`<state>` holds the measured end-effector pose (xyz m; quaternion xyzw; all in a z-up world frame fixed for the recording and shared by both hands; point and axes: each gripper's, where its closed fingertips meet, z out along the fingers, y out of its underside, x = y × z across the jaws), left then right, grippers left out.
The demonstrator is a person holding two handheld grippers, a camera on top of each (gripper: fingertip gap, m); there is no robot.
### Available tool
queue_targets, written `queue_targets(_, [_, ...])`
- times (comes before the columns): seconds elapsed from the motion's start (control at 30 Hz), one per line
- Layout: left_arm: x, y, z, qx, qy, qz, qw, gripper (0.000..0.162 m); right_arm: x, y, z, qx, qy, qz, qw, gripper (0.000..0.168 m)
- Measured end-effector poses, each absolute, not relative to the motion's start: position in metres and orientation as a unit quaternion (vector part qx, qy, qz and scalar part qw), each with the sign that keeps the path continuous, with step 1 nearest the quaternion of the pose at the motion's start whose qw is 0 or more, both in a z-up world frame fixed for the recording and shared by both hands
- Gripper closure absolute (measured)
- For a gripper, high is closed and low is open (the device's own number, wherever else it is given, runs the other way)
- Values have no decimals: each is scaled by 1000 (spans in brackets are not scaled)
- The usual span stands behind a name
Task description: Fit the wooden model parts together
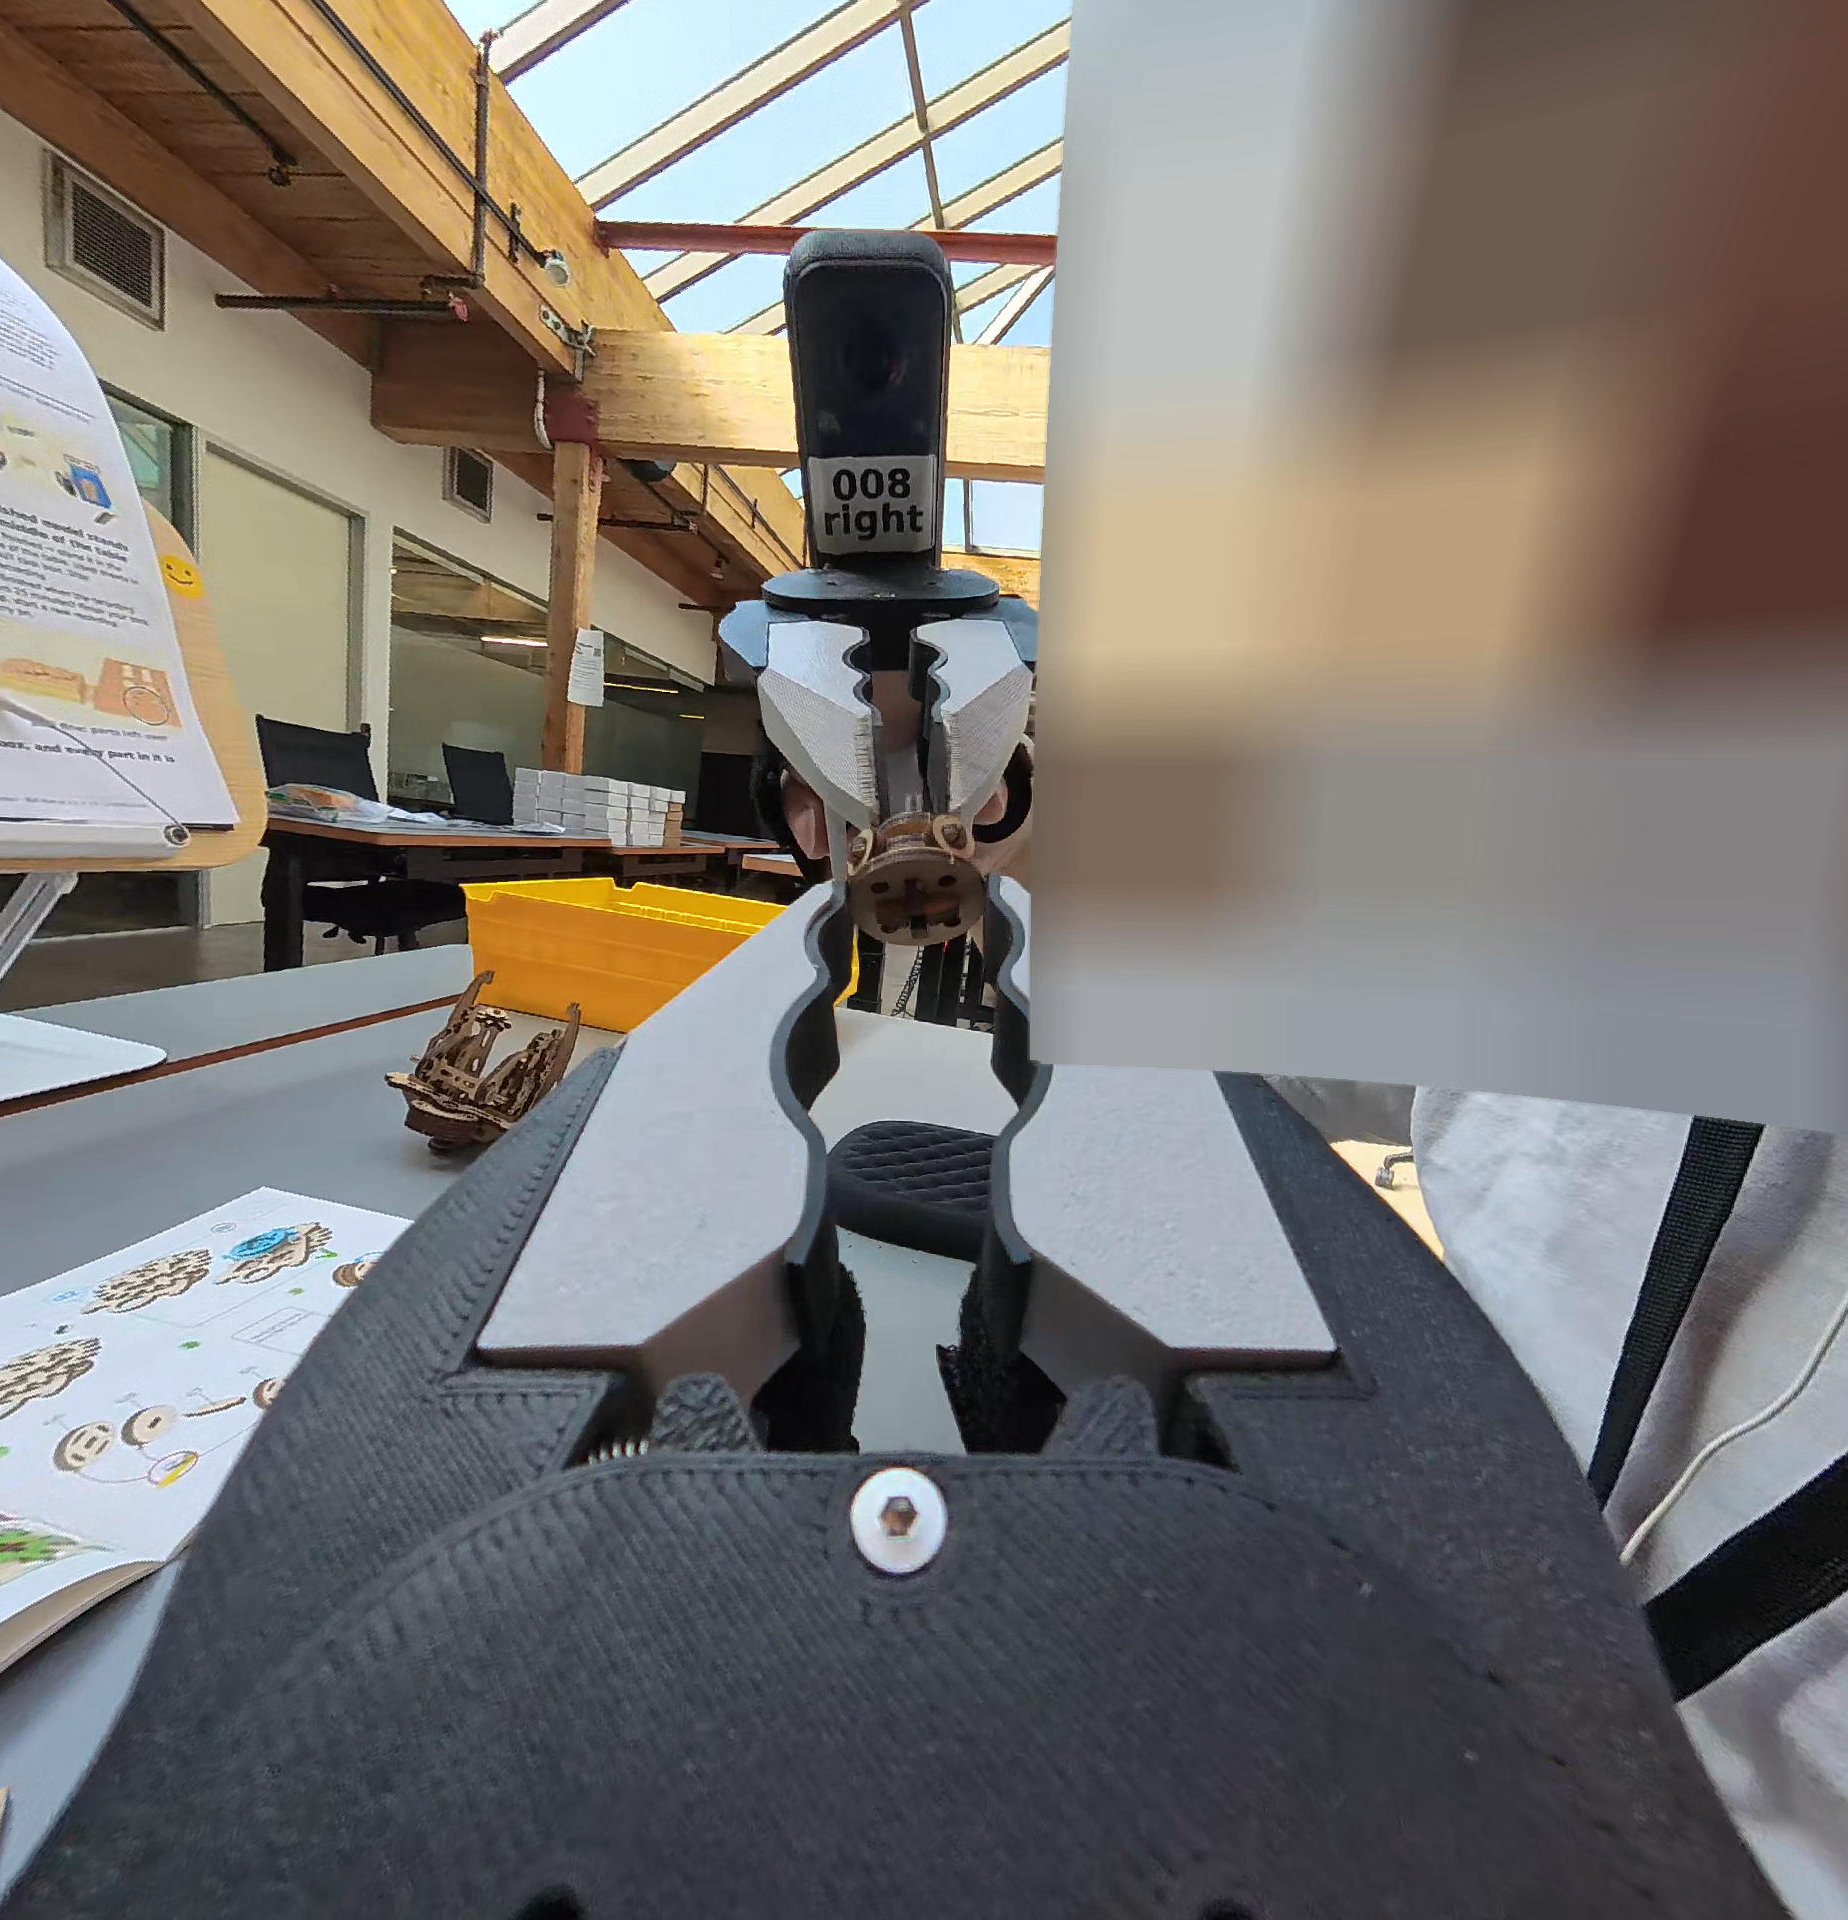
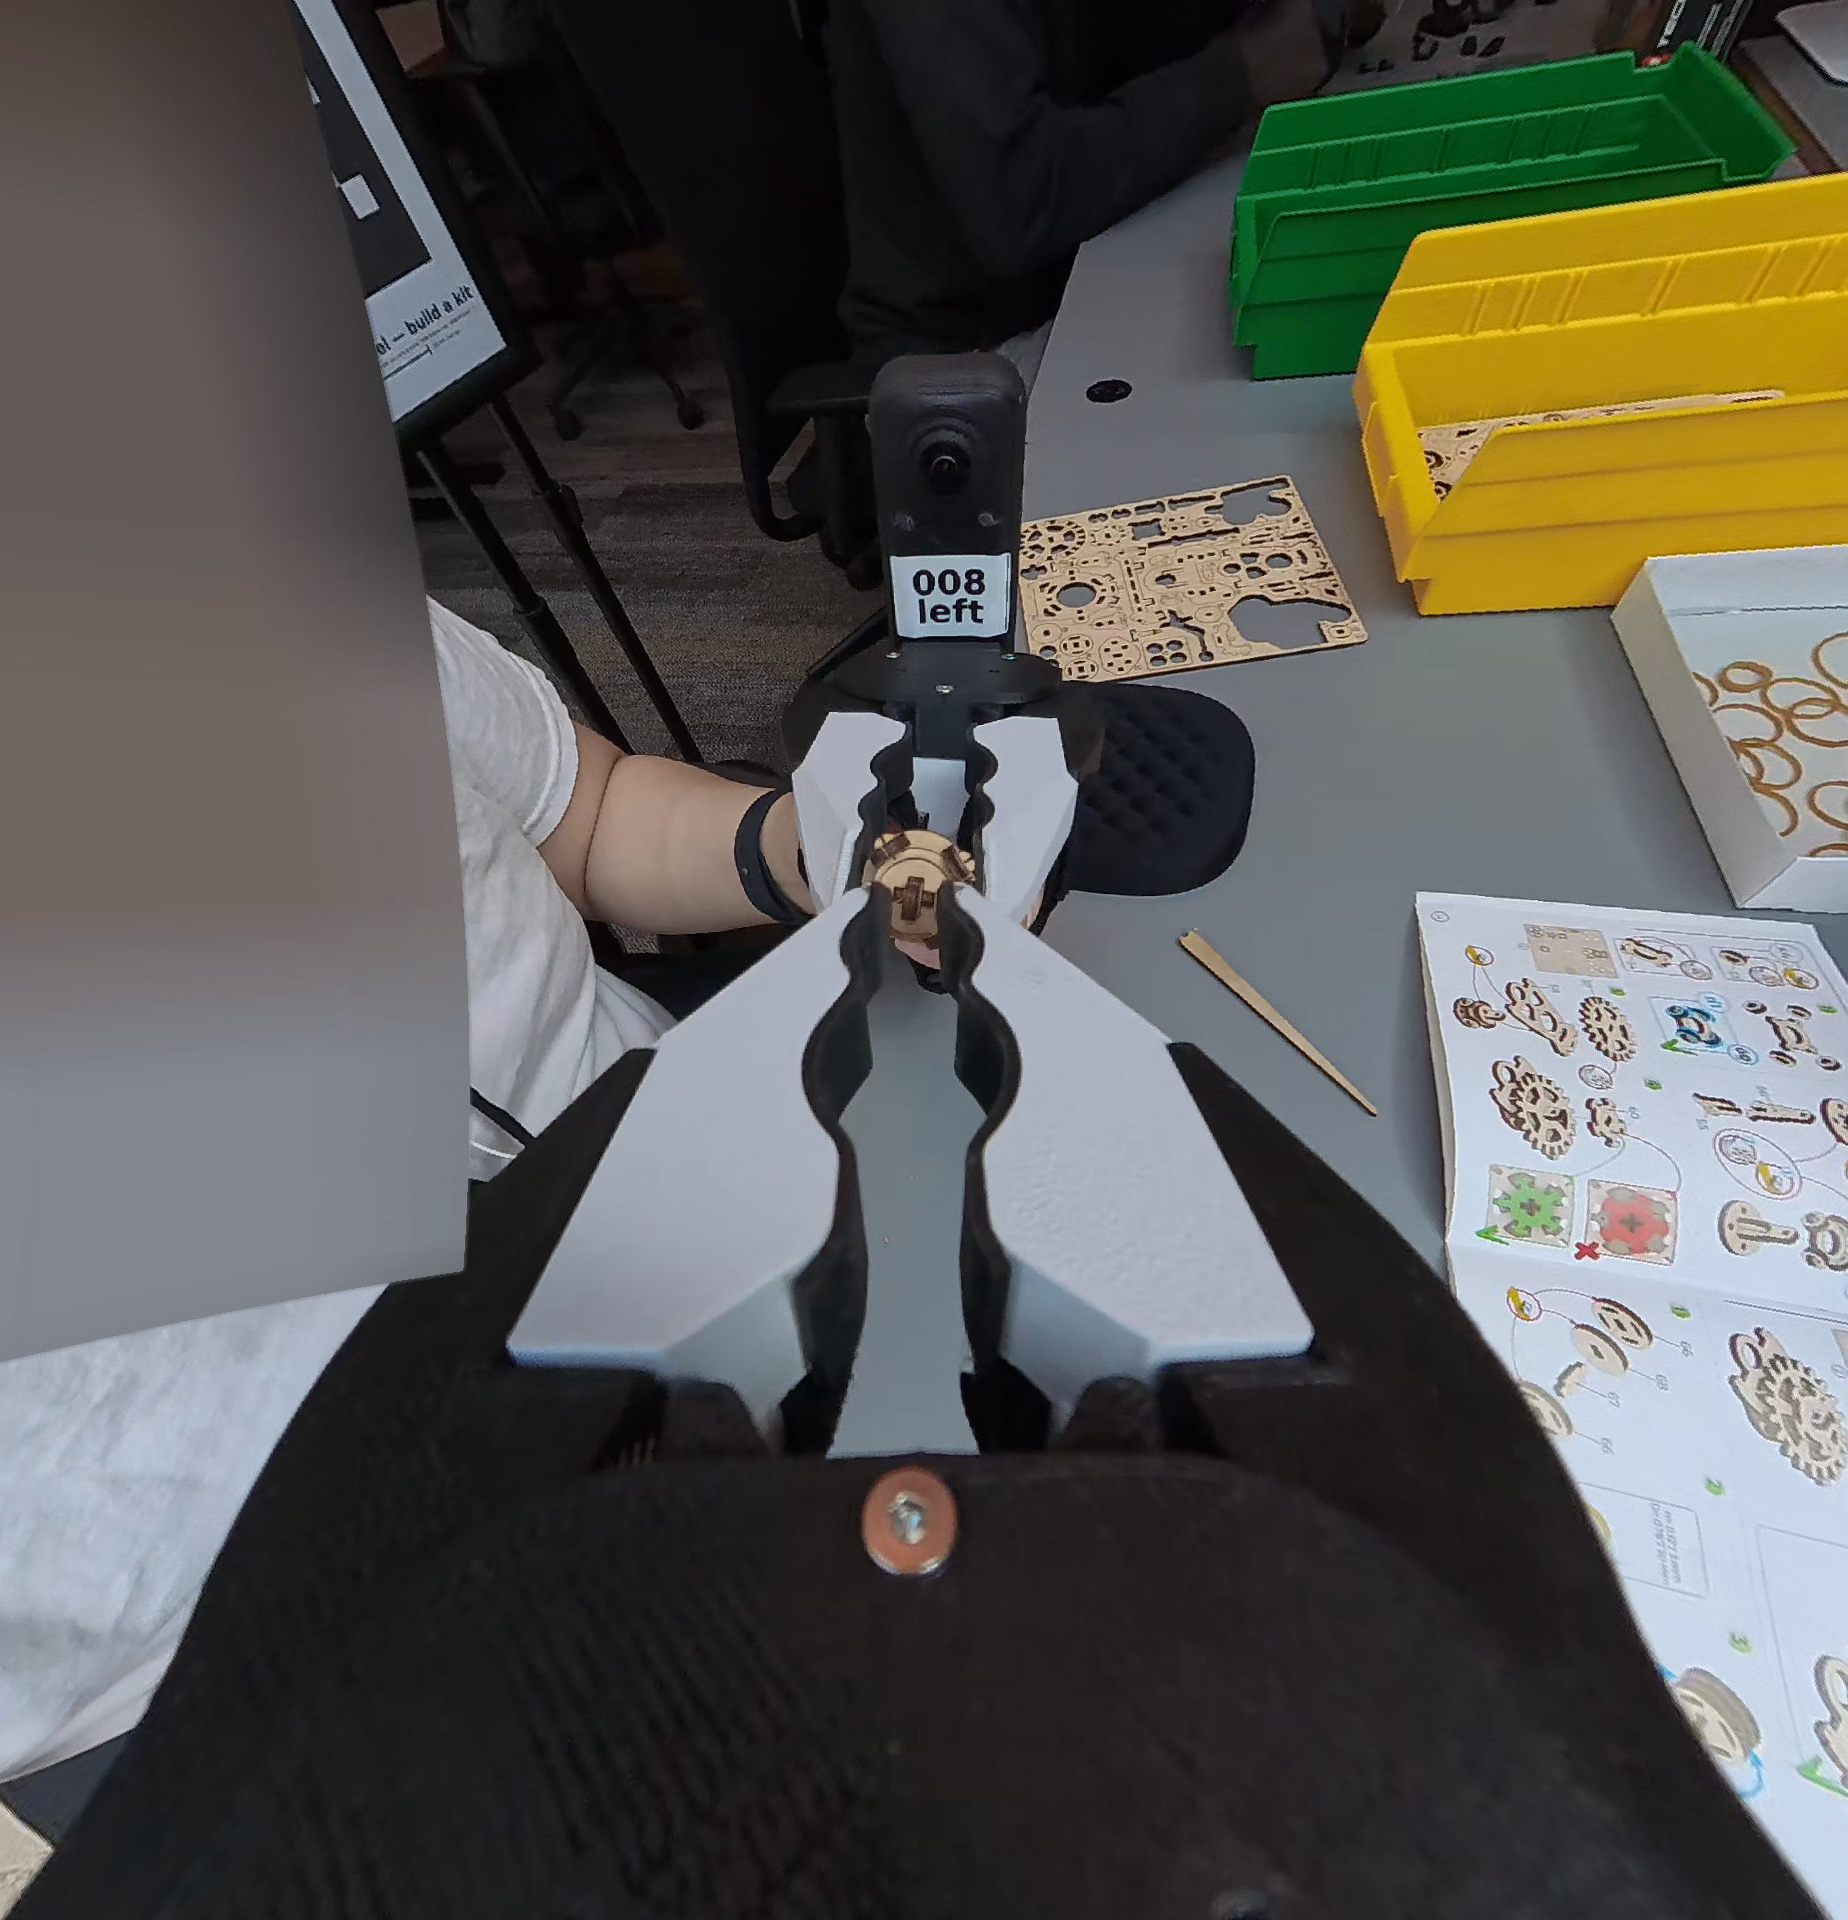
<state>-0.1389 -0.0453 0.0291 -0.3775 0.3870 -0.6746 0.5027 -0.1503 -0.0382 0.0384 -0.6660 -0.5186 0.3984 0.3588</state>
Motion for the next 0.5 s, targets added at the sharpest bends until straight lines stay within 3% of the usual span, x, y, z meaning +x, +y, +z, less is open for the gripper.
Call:
queue_targets(0.37, [-130, -31, 12, -426, 399, -607, 540, 139, -143, -27, 20, -680, -547, 335, 355, 167])
queue_targets(0.43, [-129, -11, 0, -478, 390, -558, 556, 119, -124, -12, 5, -702, -563, 269, 342, 167])
queue_targets(0.5, [-131, 1, -15, -515, 400, -521, 551, 120, -94, 7, -24, -728, -595, 165, 297, 167])
